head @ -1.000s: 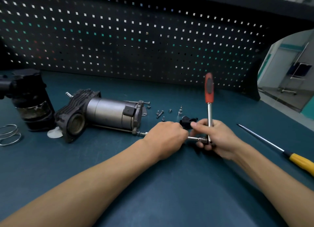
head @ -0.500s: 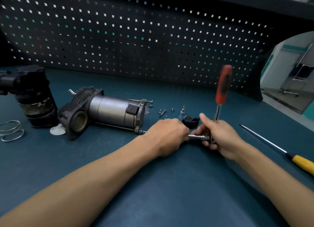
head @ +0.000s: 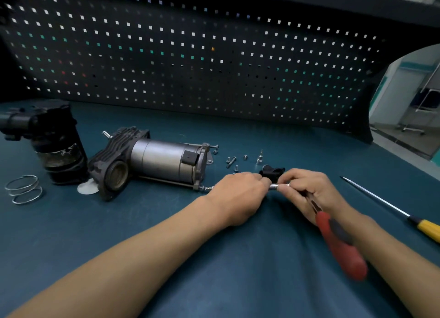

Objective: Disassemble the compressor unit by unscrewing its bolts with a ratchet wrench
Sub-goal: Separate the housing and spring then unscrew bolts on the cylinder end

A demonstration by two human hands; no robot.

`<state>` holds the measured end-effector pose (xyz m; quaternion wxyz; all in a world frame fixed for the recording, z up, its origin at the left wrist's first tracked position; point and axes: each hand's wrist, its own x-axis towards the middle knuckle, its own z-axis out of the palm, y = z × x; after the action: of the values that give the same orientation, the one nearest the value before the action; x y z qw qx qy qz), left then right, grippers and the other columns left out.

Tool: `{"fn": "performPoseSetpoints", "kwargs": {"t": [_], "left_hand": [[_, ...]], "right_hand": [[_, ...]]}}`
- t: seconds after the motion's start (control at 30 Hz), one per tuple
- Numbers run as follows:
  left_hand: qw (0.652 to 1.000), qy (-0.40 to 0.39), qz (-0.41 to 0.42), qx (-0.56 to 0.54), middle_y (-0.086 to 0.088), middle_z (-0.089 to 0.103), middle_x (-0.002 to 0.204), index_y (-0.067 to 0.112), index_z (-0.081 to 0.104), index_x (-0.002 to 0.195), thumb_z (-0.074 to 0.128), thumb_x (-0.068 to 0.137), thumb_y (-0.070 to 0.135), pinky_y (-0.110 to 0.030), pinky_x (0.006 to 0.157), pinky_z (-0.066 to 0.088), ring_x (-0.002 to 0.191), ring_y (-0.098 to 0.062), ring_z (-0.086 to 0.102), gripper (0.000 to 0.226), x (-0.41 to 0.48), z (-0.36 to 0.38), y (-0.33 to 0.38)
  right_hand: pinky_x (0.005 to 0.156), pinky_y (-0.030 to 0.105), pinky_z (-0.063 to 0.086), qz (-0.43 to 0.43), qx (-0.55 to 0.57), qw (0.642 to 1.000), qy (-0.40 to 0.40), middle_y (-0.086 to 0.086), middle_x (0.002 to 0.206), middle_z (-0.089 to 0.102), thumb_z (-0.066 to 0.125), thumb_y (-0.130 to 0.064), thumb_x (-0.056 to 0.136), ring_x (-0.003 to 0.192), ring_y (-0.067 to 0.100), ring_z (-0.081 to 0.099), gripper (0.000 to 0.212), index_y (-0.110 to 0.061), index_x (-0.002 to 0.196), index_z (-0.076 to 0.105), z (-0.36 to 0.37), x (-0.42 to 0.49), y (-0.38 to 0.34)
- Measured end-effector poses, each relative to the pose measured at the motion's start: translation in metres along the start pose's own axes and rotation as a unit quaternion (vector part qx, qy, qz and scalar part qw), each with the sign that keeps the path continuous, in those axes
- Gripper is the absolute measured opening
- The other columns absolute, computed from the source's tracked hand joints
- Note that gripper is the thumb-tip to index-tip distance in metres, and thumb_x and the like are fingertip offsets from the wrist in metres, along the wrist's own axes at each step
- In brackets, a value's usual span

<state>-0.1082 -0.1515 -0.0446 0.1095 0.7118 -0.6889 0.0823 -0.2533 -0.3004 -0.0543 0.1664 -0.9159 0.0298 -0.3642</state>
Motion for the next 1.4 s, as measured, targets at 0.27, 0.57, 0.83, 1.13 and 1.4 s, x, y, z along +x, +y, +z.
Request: {"fn": "performPoseSetpoints", "kwargs": {"t": [0.27, 0.57, 0.83, 1.13, 1.4], "left_hand": [[0.998, 0.049, 0.011, 0.04, -0.008, 0.062, 0.093, 0.017, 0.046, 0.088, 0.051, 0.095, 0.018, -0.039, 0.059, 0.031, 0.085, -0.035, 0.058, 0.01, 0.001, -0.002, 0.004], [0.999, -0.005, 0.015, 0.05, -0.007, 0.057, 0.111, 0.012, 0.049, 0.114, 0.043, 0.099, 0.011, -0.038, 0.07, 0.036, 0.107, -0.028, 0.052, 0.017, 0.002, -0.001, 0.002], [0.997, 0.017, 0.004, 0.076, -0.012, 0.063, 0.095, 0.014, 0.051, 0.091, 0.046, 0.096, 0.015, -0.039, 0.06, 0.028, 0.088, -0.036, 0.057, 0.008, 0.001, -0.006, 0.005], [0.998, -0.016, 0.046, 0.05, -0.007, 0.057, 0.111, 0.012, 0.05, 0.116, 0.04, 0.105, 0.027, -0.039, 0.071, 0.038, 0.104, -0.03, 0.056, 0.022, 0.003, 0.001, 0.003], [1.0, -0.014, -0.01, -0.003, -0.008, 0.059, 0.1, 0.019, 0.044, 0.092, 0.042, 0.103, 0.023, -0.038, 0.065, 0.035, 0.088, -0.034, 0.058, 0.011, 0.007, 0.003, -0.008]], "right_hand": [[0.031, 0.015, 0.02, 0.567, 0.329, 0.755, -0.001, 0.006, 0.057, 0.064, 0.057, -0.044, 0.098, 0.035, 0.014, 0.041, 0.051, -0.015, 0.059, 0.042, -0.003, 0.02, -0.013], [0.062, 0.02, 0.044, 0.078, 0.033, 0.995, -0.056, -0.007, 0.076, 0.072, 0.069, -0.032, 0.087, 0.062, 0.009, 0.063, 0.039, -0.007, 0.058, 0.068, -0.006, 0.003, -0.009], [0.033, 0.02, 0.026, 0.497, 0.265, 0.826, -0.01, 0.004, 0.065, 0.071, 0.06, -0.049, 0.095, 0.04, 0.014, 0.045, 0.059, -0.018, 0.047, 0.049, -0.002, 0.019, -0.017], [0.051, 0.02, 0.041, 0.251, 0.11, 0.961, -0.045, -0.01, 0.057, 0.065, 0.063, -0.033, 0.096, 0.047, 0.004, 0.052, 0.043, -0.009, 0.061, 0.068, -0.008, 0.01, -0.019], [0.062, 0.014, 0.042, 0.135, 0.047, 0.988, -0.056, -0.011, 0.075, 0.072, 0.07, -0.034, 0.087, 0.063, 0.001, 0.062, 0.043, -0.011, 0.051, 0.064, -0.007, 0.004, -0.015]]}}
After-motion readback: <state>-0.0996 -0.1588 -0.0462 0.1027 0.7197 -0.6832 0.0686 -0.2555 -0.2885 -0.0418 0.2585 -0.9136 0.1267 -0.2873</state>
